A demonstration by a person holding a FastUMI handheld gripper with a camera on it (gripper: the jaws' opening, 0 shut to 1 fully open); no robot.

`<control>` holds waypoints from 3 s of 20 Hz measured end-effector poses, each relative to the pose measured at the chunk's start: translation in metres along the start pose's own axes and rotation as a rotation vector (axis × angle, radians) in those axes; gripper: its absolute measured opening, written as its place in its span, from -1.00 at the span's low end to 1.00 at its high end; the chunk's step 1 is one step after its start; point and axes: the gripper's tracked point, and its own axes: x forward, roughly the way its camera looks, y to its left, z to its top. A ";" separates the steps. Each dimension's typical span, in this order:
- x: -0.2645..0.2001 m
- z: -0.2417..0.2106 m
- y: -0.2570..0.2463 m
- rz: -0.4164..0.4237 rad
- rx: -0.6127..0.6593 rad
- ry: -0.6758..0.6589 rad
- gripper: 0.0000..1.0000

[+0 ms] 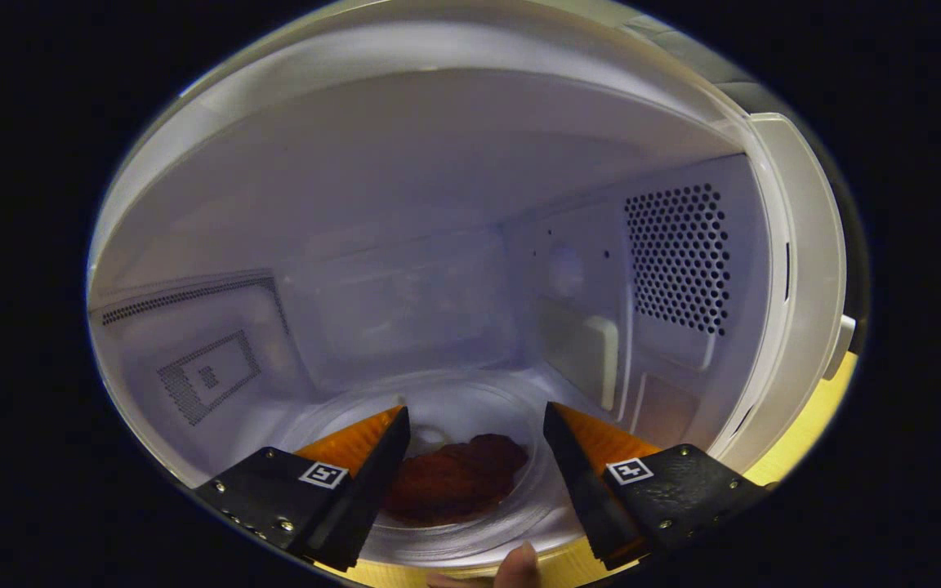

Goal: Open the microwave, put the food inside, and close the microwave door.

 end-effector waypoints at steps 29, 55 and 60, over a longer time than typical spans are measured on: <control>-0.480 0.034 0.174 0.935 -0.261 -0.134 -0.31; -0.262 0.016 -0.034 0.359 -0.326 -0.037 -0.98; -0.202 0.034 -0.060 0.235 -0.315 -0.067 -0.98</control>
